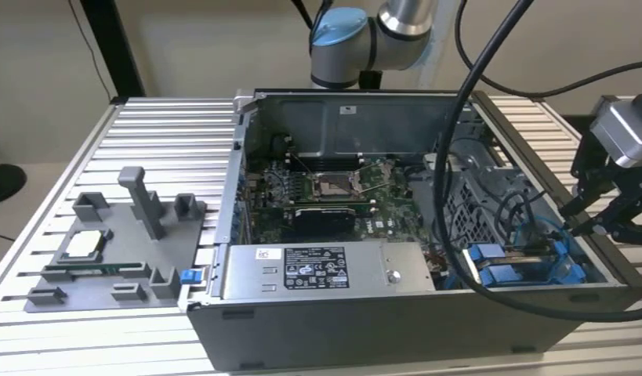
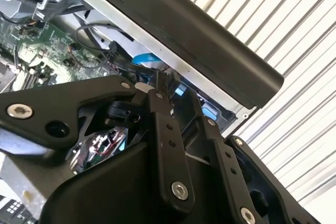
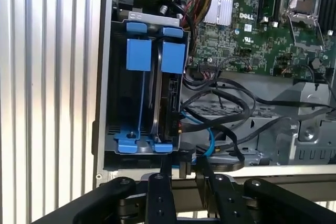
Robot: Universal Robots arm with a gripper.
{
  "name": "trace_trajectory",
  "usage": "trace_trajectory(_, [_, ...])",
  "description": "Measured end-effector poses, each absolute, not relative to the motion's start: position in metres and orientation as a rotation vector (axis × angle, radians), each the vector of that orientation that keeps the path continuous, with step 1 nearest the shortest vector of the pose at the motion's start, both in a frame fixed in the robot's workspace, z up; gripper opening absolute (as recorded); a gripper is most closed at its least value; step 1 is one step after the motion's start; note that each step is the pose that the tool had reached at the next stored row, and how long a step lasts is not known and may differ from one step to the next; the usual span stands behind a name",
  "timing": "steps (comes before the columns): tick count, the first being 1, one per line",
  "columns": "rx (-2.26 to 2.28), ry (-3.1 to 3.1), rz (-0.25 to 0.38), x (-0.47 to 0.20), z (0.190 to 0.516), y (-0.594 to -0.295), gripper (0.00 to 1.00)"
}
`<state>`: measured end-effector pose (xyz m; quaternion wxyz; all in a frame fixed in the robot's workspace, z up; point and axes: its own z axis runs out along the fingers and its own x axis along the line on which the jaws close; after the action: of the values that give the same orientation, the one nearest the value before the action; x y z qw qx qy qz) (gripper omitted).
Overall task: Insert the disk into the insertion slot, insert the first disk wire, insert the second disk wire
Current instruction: 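Insert the second disk wire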
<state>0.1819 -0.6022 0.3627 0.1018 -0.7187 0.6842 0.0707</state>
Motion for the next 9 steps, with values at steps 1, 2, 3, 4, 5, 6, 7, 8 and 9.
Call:
trace_trajectory(1, [-2.119,2.018,0.214,0.1819,0.3625,-0.6033,1.0])
trace_trajectory(2, [-2.116,2.017,0.217,0.1819,0.3623,-0.6044,1.0])
trace_trajectory(3, [-2.114,2.017,0.219,0.182,0.3621,-0.6054,1.0])
trace_trajectory(4, [-2.111,2.017,0.22,0.182,0.3617,-0.606,1.0])
trace_trajectory(5, [-2.109,2.018,0.222,0.182,0.3614,-0.6065,1.0])
trace_trajectory(6, [-2.107,2.019,0.222,0.182,0.3609,-0.6068,1.0])
trace_trajectory(7, [-2.105,2.02,0.223,0.182,0.3603,-0.607,1.0])
trace_trajectory(8, [-2.103,2.021,0.223,0.182,0.3599,-0.6071,1.0])
trace_trajectory(9, [-2.102,2.022,0.223,0.1821,0.3594,-0.6072,1.0])
